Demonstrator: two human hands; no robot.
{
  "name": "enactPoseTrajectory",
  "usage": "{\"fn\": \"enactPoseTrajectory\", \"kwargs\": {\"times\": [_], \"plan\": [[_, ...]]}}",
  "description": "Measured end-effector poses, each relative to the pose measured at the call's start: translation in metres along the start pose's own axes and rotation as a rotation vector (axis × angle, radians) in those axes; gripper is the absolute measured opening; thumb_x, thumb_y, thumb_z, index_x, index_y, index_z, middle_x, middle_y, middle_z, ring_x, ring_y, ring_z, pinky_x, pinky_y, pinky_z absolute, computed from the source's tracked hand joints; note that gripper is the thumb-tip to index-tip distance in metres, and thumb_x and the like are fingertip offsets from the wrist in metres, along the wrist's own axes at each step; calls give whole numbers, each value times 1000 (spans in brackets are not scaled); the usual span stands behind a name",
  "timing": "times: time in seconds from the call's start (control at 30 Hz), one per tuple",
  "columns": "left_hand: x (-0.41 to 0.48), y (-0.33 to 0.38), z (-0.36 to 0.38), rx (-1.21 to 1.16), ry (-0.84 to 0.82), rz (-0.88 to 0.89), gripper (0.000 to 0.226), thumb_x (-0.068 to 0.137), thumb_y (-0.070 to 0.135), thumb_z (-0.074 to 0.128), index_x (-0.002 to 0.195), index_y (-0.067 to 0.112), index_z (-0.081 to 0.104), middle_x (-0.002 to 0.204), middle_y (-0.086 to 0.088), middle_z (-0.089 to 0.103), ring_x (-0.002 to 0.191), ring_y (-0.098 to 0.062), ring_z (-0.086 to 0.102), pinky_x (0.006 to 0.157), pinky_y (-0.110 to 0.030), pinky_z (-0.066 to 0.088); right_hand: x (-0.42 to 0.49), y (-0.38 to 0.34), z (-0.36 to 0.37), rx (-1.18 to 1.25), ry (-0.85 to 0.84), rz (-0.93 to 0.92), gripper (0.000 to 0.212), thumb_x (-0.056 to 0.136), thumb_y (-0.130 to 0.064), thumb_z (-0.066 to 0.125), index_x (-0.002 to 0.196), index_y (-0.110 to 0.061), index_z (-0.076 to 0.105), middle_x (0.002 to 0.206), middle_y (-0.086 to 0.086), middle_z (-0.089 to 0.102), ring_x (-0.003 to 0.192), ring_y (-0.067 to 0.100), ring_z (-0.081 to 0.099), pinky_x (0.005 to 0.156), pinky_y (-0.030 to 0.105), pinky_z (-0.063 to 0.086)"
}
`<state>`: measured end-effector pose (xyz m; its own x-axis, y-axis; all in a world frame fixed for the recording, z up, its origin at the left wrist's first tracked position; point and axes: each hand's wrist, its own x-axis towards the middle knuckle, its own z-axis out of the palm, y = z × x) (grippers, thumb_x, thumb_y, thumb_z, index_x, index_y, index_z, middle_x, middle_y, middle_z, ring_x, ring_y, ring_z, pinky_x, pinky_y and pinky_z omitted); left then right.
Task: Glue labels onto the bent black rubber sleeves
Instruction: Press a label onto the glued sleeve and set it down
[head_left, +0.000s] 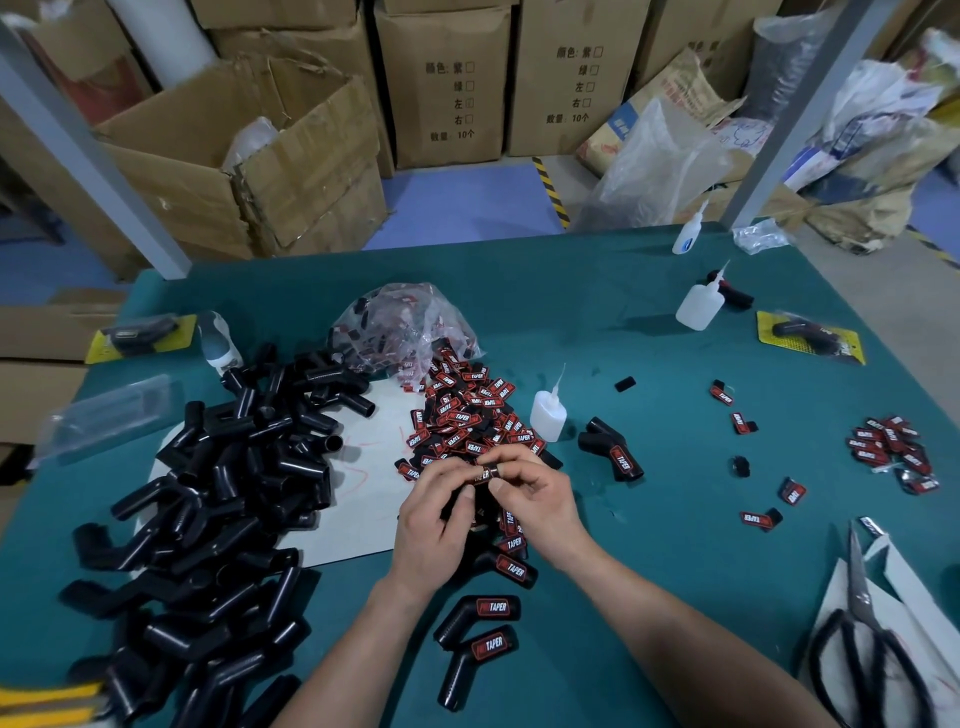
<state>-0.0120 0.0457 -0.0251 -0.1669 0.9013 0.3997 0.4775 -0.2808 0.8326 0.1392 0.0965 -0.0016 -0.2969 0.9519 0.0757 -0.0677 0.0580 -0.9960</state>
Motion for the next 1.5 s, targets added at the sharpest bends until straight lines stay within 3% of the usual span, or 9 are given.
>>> {"fn": "enactPoseTrajectory", "kwargs": {"times": [0.13,0.27,0.57,0.77,0.93,1.17,1.3,1.5], "plan": [[1,5,0,10,-35,-2,28,99,14,52,116,6,73,120,6,61,118,-5,59,102,-16,42,0,1,0,-19,23,-16,27,87,-1,66,76,-24,72,104,-2,70,102,15,66,91,24,51],[0,8,1,-1,-57,-5,30,98,13,50,120,10,71,123,11,56,119,-1,56,102,-11,40,-1,-1,1,-36,35,-32,21,87,-14,66,78,-32,74,105,-5,70,102,16,66,92,25,51],[0,9,0,-14,-60,-35,29,98,14,50,119,16,70,121,11,58,119,-4,57,102,-12,40,-1,2,2,-48,26,-46,18,88,-19,66,82,-33,74,107,-6,68,103,17,66,91,25,51],[0,9,0,-15,-77,-59,29,99,16,49,118,11,70,122,3,58,120,-5,56,103,-14,40,-1,3,2,-23,16,-48,16,88,-17,66,83,-30,74,108,-4,67,104,16,65,92,26,50],[-2,13,-1,-34,-94,-72,31,99,17,46,123,25,63,126,4,57,123,-5,55,103,-13,39,0,4,-1,-106,-65,-66,7,87,-14,68,84,-15,74,111,-3,67,108,21,64,96,29,50],[-3,15,1,-57,-105,-66,33,98,14,44,124,20,64,129,7,56,123,-8,56,103,-15,41,0,2,-1,-146,-53,-96,20,87,-9,68,77,-25,70,108,-4,66,104,20,64,91,28,49],[-4,15,2,-75,-103,-31,36,97,11,42,126,20,62,127,4,56,123,-12,57,104,-21,45,1,4,-2,-177,-104,-94,6,85,-8,69,85,-6,75,112,-2,65,110,21,63,97,30,50],[-4,9,4,-108,-68,-82,38,95,12,41,120,15,70,128,13,56,122,-18,59,100,-27,49,0,5,0,-132,-91,-65,10,87,-13,69,86,-5,76,116,-2,66,113,23,63,100,34,50]]}}
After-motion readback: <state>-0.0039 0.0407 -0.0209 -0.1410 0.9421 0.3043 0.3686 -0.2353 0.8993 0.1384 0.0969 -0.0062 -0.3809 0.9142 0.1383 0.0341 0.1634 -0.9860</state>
